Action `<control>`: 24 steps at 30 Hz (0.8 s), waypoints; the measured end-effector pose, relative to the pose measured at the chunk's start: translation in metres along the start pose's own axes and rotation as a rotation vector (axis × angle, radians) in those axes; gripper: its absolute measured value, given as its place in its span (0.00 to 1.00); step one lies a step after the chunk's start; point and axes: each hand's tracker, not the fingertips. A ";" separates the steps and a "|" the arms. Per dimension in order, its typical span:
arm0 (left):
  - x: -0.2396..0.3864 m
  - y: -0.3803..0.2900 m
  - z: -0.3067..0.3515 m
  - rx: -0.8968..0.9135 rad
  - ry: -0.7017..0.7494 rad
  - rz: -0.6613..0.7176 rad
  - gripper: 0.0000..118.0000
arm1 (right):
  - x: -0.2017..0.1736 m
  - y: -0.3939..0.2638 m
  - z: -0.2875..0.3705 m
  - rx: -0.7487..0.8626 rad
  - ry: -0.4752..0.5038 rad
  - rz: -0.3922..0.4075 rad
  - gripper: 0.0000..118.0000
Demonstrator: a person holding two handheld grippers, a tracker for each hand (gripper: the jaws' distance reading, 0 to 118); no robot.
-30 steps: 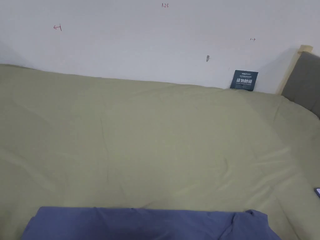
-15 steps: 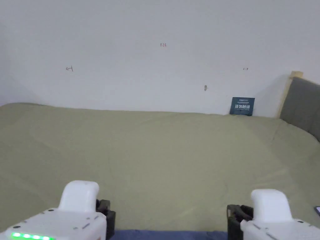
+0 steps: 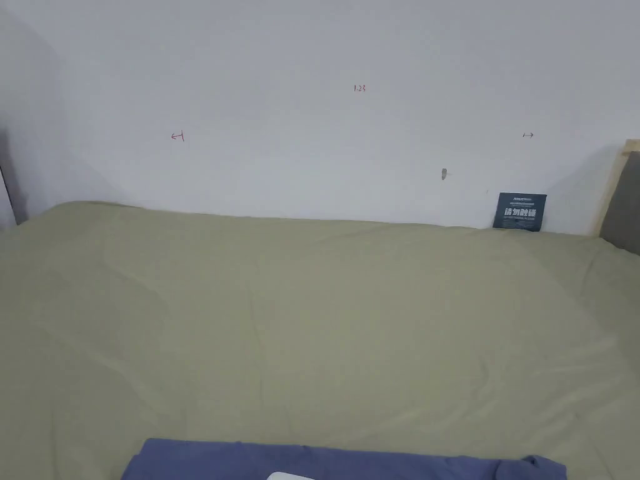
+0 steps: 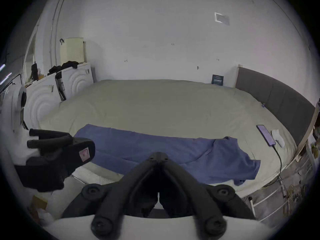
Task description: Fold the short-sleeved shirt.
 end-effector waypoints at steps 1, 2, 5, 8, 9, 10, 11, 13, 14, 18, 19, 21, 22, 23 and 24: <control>-0.003 0.004 -0.001 -0.002 -0.003 0.003 0.00 | 0.001 0.002 0.000 0.001 0.000 0.003 0.01; -0.005 0.006 -0.002 -0.001 -0.005 0.009 0.00 | 0.003 0.003 -0.001 0.000 0.001 0.003 0.01; -0.037 0.018 -0.006 -0.023 -0.071 0.085 0.00 | 0.010 0.012 0.002 -0.009 0.025 -0.021 0.01; -0.096 0.037 -0.004 -0.005 -0.079 0.182 0.00 | 0.024 0.021 0.007 0.003 0.028 -0.038 0.01; -0.124 0.046 -0.007 -0.039 -0.115 0.211 0.00 | 0.031 0.024 0.009 0.015 0.042 -0.048 0.01; -0.152 0.054 -0.009 -0.066 -0.142 0.238 0.00 | 0.037 0.027 0.009 0.018 0.037 -0.051 0.01; -0.172 0.058 -0.012 -0.106 -0.161 0.255 0.00 | 0.041 0.030 0.010 0.022 0.027 -0.057 0.01; -0.221 0.062 -0.015 -0.107 -0.131 0.257 0.00 | 0.053 0.035 0.009 0.031 0.023 -0.075 0.01; -0.241 0.061 -0.020 -0.146 -0.153 0.275 0.00 | 0.056 0.038 0.008 0.033 0.011 -0.086 0.01; -0.305 0.022 -0.050 -0.311 -0.219 0.490 0.16 | 0.067 0.049 0.002 0.029 0.015 -0.120 0.01; -0.315 0.009 -0.056 -0.331 -0.256 0.545 0.22 | 0.069 0.052 0.001 0.027 0.019 -0.119 0.01; -0.329 -0.013 -0.065 -0.325 -0.355 0.618 0.60 | 0.072 0.056 0.000 0.012 0.048 -0.108 0.01; -0.332 -0.022 -0.068 -0.328 -0.395 0.648 0.70 | 0.073 0.056 0.000 0.010 0.069 -0.118 0.01; -0.334 -0.027 -0.072 -0.346 -0.428 0.672 0.72 | 0.074 0.057 0.001 0.010 0.085 -0.131 0.01; -0.337 -0.034 -0.076 -0.331 -0.438 0.712 0.72 | 0.075 0.058 0.002 0.008 0.089 -0.140 0.01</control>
